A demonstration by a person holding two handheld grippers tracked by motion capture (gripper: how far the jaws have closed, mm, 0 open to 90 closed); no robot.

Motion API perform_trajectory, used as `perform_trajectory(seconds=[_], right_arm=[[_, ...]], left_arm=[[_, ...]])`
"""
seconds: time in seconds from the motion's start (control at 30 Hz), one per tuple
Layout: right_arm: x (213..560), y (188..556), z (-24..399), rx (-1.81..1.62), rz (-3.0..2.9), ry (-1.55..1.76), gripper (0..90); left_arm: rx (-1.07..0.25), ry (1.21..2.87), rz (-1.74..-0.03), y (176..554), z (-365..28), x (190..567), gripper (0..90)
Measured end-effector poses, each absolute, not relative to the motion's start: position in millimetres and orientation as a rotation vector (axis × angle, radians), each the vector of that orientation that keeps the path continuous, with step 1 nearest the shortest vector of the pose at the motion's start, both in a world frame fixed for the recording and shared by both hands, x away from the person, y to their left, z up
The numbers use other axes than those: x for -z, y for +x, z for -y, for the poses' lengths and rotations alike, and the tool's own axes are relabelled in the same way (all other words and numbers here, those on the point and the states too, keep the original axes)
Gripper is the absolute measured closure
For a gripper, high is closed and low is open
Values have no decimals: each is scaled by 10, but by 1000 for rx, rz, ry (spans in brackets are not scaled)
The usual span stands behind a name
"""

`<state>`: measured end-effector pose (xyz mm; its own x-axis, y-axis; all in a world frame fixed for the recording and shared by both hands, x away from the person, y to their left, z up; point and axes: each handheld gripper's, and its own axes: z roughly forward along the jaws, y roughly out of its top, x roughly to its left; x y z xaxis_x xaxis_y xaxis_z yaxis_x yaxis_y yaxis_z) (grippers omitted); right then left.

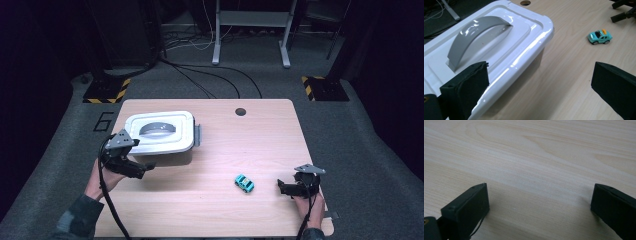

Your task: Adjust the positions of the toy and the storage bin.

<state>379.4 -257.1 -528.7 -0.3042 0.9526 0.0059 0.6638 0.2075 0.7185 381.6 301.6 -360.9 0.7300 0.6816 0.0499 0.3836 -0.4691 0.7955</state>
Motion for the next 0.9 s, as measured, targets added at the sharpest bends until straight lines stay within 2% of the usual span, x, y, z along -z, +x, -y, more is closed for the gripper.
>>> perform_trajectory(seconds=[0.83, 0.9], right_arm=[[5287, 3797, 2576, -874, -2048, 1494, 14], [5287, 3798, 2577, -874, -2048, 1494, 15]], left_arm=[[-491, 2203, -883, 4727, -2919, 3626, 1], [-518, 2223, -880, 4803, -2906, 3652, 39]])
